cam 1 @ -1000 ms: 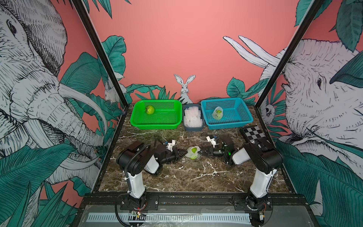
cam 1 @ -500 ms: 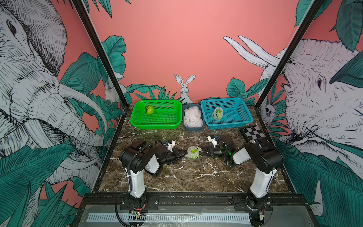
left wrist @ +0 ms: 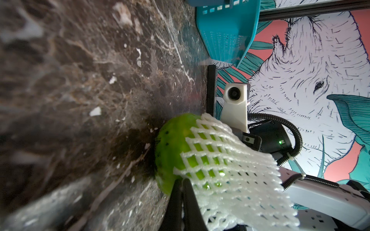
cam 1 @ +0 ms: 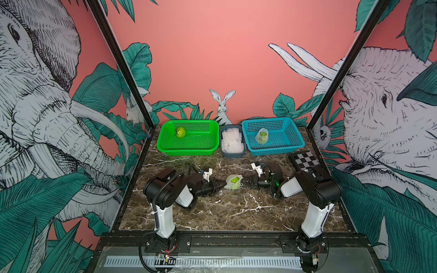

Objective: Sleeve custard apples in foam nets
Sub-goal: Put on the foam net on the custard apple.

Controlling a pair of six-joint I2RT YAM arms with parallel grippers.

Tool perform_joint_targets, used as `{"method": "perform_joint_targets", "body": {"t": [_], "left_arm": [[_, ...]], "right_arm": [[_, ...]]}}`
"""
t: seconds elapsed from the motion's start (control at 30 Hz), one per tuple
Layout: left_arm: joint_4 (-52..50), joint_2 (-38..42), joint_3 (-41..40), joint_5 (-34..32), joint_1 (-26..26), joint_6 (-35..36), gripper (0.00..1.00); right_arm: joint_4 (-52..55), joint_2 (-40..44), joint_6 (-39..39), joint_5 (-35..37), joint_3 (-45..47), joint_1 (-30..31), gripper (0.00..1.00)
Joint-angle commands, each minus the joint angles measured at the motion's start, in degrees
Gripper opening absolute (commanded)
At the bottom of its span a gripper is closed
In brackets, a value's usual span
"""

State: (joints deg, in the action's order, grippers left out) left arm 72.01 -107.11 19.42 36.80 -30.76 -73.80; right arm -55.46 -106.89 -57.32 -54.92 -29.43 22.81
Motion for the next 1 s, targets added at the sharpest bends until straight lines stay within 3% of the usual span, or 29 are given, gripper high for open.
{"method": "perform_joint_targets", "body": {"t": [0.0, 0.57, 0.97], "left_arm": [[-4.3, 0.5, 0.3, -0.8, -0.9, 0.8, 0.05], [-6.7, -0.5, 2.0, -1.9, -1.1, 0.8, 0.08], [-12.6, 0.9, 3.3, -7.4, -1.2, 1.6, 0.08]], "right_arm": [[5.2, -1.1, 1.9, 3.0, -0.4, 0.5, 0.06], [8.9, -1.4, 1.8, 6.7, -1.8, 0.7, 0.11], [15.9, 0.4, 1.9, 13.2, -5.1, 1.3, 0.13]]}}
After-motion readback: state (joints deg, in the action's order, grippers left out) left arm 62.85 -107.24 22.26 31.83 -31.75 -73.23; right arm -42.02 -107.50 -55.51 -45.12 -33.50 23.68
